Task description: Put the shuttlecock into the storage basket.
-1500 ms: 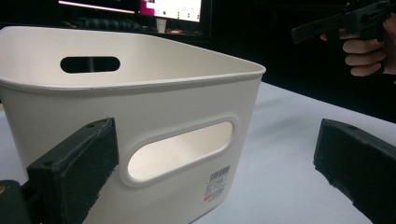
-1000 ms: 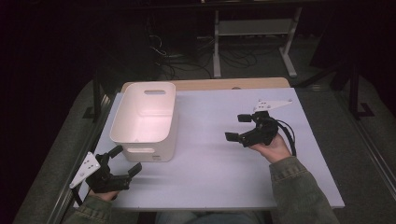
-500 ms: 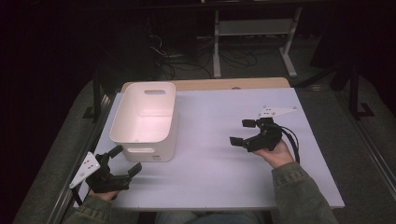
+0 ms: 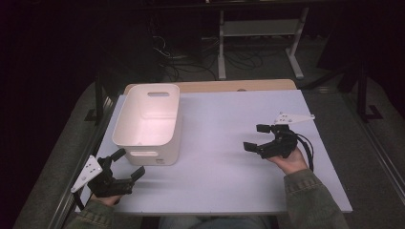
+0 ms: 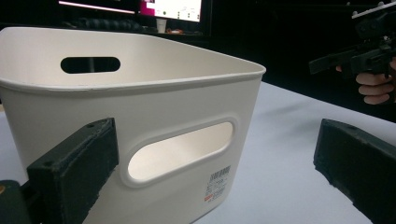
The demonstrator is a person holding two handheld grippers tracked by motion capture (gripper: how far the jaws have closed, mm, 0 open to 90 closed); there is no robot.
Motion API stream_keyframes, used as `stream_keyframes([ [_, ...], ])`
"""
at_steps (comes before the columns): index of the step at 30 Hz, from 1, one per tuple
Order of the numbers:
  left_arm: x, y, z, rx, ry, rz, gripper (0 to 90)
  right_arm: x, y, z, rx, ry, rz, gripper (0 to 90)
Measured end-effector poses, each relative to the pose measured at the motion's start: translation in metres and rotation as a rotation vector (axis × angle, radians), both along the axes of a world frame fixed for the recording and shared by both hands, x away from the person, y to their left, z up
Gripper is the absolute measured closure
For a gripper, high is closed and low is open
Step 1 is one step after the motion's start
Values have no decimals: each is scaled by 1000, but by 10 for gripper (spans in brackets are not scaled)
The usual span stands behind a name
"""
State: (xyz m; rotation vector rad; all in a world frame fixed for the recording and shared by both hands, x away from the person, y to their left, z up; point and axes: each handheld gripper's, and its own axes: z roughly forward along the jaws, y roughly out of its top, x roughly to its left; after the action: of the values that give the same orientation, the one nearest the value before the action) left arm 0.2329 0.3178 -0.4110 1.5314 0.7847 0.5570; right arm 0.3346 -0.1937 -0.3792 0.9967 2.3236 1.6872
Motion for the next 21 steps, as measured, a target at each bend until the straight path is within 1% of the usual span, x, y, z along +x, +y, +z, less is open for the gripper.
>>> stream_keyframes([
  [3,0,0,0,-1,0,0,0,-1,-5,-1,7,-2,-9,0],
  [8,0,0,0,-1,1,0,0,-4,-12,-5,2,0,-22,0],
  [12,0,0,0,0,1,0,0,-7,-17,-6,12,-14,-35,0],
  [13,0,0,0,0,0,0,0,-8,-19,-6,8,-8,-37,0],
  [14,0,0,0,0,0,0,0,-9,-20,-7,4,-13,-38,0],
  [21,0,0,0,-1,0,0,0,-14,-28,-12,8,-18,-52,0],
])
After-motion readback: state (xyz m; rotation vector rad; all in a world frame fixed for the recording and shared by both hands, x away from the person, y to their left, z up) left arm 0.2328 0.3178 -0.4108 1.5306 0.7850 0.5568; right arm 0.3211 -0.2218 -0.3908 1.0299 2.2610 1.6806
